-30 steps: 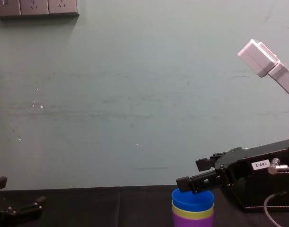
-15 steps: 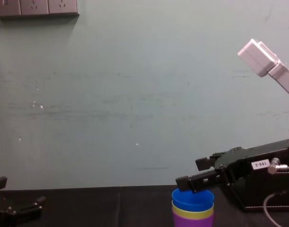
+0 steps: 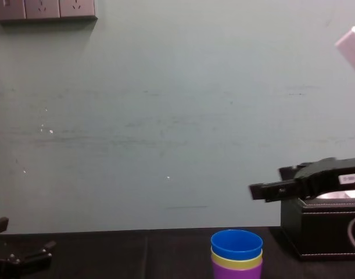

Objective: Stack the three plastic cups sequentially using one hand.

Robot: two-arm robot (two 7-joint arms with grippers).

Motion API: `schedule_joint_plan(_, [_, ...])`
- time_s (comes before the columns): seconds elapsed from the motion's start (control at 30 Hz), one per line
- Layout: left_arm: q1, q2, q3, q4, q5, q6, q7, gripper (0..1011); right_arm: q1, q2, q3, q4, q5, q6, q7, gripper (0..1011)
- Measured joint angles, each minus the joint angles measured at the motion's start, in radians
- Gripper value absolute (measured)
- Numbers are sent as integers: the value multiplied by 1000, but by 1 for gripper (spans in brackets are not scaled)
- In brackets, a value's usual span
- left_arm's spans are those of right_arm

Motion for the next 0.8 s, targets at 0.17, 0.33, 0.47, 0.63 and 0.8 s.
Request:
schedule_joint_plan(0.17, [0,0,0,0,0,0,0,1011,-13,2,35,21,-2,-3,-25,1003])
schedule_joint_plan(0.33, [0,0,0,0,0,0,0,1011,-26,4,61,55,-7,1,-36,1003])
schedule_joint_plan(0.47, [0,0,0,0,0,0,0,1011,-30,4,70,77,-18,5,-37,1003])
schedule_joint_plan(0.63, [0,0,0,0,0,0,0,1011,-31,2,78,98,-19,10,-26,1003])
schedule_joint_plan(0.8, [0,0,0,0,0,0,0,1011,-32,-1,81,113,-24,20,-8,1003])
